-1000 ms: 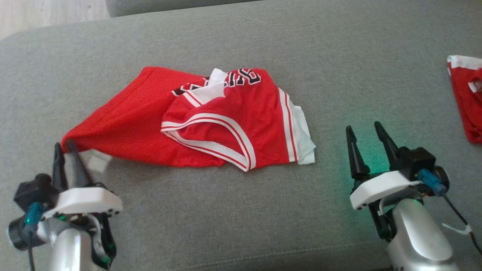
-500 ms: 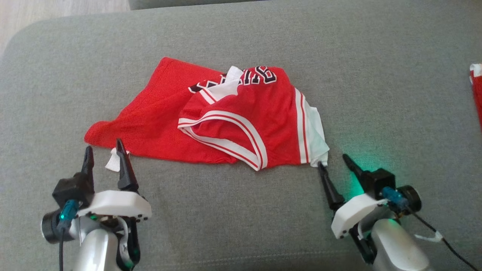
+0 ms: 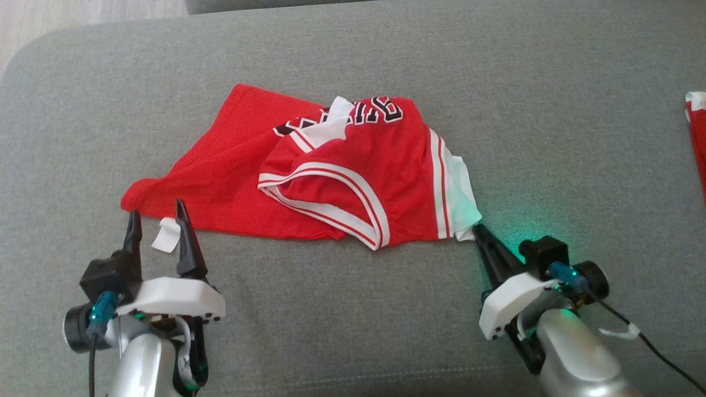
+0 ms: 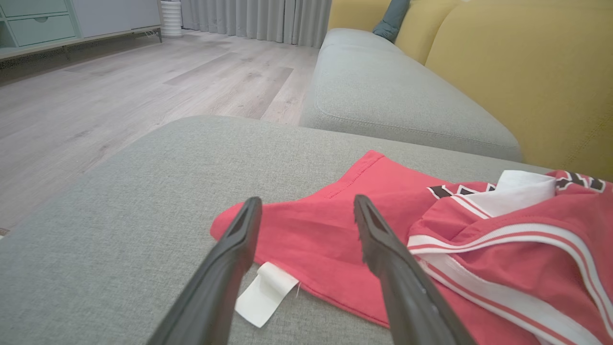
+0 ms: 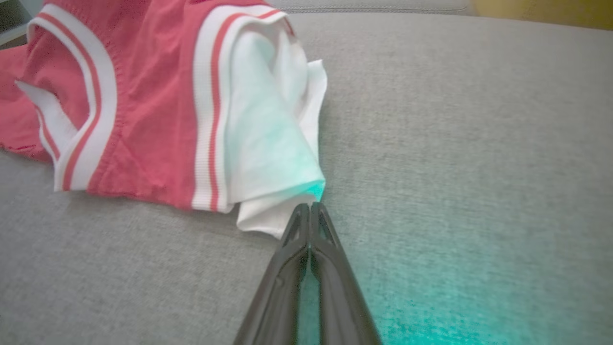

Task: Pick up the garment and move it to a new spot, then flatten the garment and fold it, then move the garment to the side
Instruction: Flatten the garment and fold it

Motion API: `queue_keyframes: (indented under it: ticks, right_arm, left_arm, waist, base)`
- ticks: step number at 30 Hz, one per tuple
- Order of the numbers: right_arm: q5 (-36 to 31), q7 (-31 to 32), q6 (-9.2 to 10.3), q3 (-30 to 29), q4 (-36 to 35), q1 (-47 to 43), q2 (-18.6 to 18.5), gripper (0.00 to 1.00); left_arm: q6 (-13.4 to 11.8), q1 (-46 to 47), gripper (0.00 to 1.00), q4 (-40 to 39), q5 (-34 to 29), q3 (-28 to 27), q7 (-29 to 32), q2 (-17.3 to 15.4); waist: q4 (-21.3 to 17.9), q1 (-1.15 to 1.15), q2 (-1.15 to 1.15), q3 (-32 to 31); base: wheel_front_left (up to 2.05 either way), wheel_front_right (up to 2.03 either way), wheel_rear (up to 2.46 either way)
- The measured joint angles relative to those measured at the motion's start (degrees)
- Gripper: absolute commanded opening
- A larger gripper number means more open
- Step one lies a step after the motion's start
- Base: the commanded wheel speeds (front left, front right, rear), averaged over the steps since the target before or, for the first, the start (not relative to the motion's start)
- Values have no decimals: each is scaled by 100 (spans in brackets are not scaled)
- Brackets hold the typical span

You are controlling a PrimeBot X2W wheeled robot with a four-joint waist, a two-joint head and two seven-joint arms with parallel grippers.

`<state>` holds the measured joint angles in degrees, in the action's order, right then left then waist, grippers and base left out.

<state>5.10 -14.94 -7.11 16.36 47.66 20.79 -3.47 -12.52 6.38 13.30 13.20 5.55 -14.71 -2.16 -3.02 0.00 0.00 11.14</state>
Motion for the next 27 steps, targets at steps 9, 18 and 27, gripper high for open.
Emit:
queue_keyframes:
  ticks: [9,18,27]
  right_arm:
    - [26,18,0,-980,-261,244,-105,0]
    - [-126,16,0,-2219,-658,594,-229,0]
    - [-483,16,0,-3220,-849,560,-247,100]
  left_arm:
    - [51,-2,100,0,-1,80,0,-1]
    - [93,5,100,4,-52,103,0,-3]
    - [92,7,100,29,-52,123,0,-3]
  waist:
    - [-76,0,0,12]
    - [-203,0,0,86]
    - [-259,0,0,75]
  base:
    - [0,0,0]
    - [0,0,0]
    - [0,0,0]
